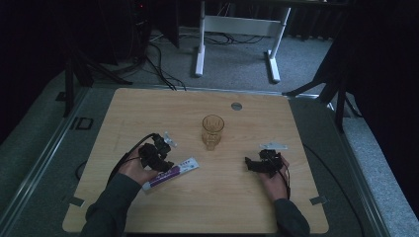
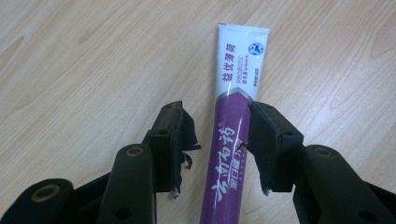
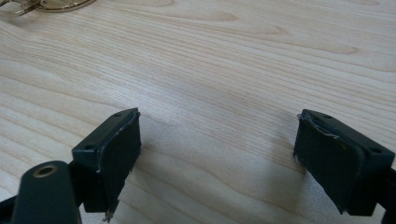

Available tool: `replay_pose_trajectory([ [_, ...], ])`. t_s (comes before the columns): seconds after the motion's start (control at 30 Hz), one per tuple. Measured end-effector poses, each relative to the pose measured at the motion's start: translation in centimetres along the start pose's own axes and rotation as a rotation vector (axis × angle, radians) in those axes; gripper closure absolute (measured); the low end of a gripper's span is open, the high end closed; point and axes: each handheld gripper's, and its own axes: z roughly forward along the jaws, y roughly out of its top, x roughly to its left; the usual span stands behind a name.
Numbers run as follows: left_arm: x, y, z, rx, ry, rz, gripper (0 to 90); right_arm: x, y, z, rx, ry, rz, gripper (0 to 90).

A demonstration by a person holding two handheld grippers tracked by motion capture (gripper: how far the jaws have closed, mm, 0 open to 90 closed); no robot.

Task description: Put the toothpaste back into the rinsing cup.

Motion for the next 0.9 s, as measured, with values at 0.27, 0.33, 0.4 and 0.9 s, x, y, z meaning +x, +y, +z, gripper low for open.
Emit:
replay_pose_trajectory([
  [0.27, 0.07, 0.02, 0.08, 0.012, 0.000, 0.004, 56.0, -0.01, 0.00, 0.00, 0.000, 0.000, 0.000, 14.7],
  [0.33, 0.06, 0.02, 0.15, 0.017, 0.000, 0.007, 56.1, -0.01, 0.00, 0.00, -0.001, 0.000, -0.001, 14.7],
  [0.4, 0.02, 0.07, 0.27, 0.019, 0.000, 0.008, 56.0, -0.01, 0.00, 0.00, -0.001, 0.000, -0.001, 14.7],
  [0.9, 0.12, 0.63, 0.61, 0.067, -0.009, 0.039, 58.5, -0.01, 0.00, 0.00, 0.000, 0.000, -0.001, 14.7],
])
